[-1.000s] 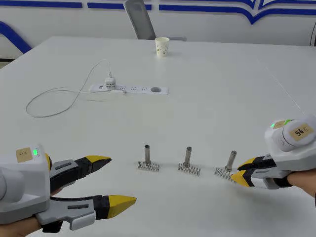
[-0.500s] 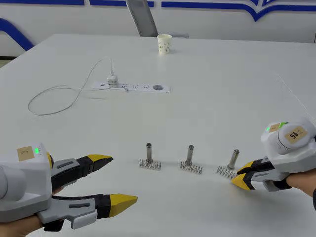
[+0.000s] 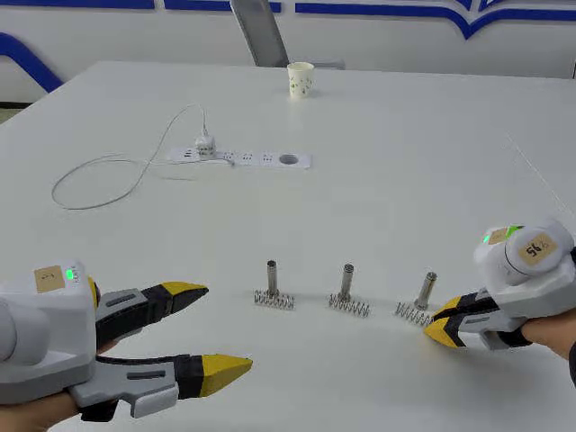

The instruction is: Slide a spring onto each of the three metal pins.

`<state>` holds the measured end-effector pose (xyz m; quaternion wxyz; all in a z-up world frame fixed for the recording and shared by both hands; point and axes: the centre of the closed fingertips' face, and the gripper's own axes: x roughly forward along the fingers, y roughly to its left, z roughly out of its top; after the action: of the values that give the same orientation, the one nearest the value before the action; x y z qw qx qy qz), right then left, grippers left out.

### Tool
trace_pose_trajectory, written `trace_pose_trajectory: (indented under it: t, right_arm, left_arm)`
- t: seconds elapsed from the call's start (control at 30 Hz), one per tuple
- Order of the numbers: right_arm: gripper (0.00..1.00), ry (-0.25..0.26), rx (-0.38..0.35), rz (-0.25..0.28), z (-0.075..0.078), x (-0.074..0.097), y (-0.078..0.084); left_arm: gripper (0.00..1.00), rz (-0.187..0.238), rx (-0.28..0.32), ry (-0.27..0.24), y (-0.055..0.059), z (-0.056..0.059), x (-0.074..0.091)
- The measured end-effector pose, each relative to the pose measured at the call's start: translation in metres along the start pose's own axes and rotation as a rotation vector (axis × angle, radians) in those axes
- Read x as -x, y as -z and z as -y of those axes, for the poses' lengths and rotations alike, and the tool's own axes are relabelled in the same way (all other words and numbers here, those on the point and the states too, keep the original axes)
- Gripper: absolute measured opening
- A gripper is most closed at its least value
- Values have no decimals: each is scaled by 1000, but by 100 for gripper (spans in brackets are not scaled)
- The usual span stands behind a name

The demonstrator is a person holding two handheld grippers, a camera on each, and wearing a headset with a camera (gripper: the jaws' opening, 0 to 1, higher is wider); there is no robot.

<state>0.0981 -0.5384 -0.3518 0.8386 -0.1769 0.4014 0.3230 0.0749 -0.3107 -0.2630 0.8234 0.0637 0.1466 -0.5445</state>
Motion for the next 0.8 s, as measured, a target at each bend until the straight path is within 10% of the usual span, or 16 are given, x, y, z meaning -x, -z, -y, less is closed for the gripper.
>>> trace_pose_trajectory:
  t: [0.8]
  right_arm:
    - [11, -59, 110, -2, -32, 23, -22]
  left_arm:
    - [60, -64, -102, 132, -7, 21, -23]
